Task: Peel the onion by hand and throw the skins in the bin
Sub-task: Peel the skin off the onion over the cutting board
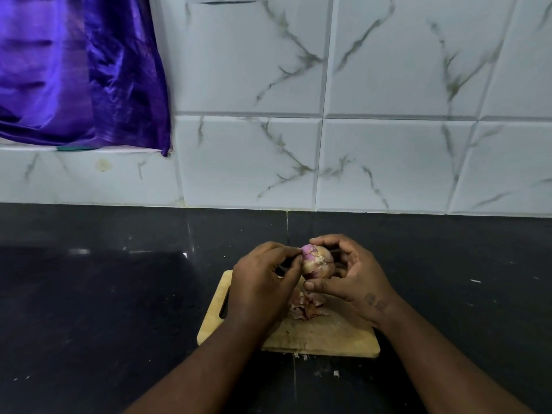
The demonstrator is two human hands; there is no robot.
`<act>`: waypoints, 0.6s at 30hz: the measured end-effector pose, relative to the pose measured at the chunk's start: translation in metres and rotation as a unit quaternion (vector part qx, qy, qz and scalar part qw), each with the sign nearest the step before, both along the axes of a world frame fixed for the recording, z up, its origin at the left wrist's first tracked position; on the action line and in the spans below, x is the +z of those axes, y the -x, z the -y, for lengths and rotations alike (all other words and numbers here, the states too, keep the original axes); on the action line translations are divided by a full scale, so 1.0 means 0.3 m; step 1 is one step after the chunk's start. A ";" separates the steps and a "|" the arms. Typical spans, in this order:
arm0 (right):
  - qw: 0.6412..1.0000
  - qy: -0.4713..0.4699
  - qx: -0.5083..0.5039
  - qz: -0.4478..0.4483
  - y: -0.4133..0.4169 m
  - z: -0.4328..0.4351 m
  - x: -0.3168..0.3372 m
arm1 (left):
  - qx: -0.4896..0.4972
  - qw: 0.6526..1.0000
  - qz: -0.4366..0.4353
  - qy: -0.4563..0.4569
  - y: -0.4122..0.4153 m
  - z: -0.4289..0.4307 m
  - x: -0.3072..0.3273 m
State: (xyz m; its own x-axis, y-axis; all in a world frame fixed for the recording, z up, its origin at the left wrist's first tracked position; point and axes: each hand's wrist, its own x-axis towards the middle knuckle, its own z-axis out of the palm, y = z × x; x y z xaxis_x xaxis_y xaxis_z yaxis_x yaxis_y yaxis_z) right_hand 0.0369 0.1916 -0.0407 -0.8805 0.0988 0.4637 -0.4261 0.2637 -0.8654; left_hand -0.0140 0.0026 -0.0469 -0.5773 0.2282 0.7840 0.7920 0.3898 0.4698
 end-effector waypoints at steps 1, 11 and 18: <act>1.000 -0.009 -0.004 -0.003 0.000 0.000 -0.001 | 0.005 1.000 -0.008 0.008 -0.002 0.000 0.001; 0.999 -0.025 -0.022 -0.036 -0.001 0.011 -0.002 | 0.025 1.000 -0.006 0.001 -0.009 -0.026 0.007; 0.999 0.010 0.001 -0.034 -0.001 0.009 0.002 | -0.128 0.947 0.239 -0.174 -0.016 -0.025 0.013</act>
State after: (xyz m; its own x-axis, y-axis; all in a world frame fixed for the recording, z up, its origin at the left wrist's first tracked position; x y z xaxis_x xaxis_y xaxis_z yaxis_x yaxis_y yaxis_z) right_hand 0.0372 0.1888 -0.0401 -0.8470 0.1064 0.5209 -0.4852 0.2459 -0.8391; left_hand -0.0091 0.0102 -0.0431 -0.8455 0.1852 0.5009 0.5045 -0.0305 0.8629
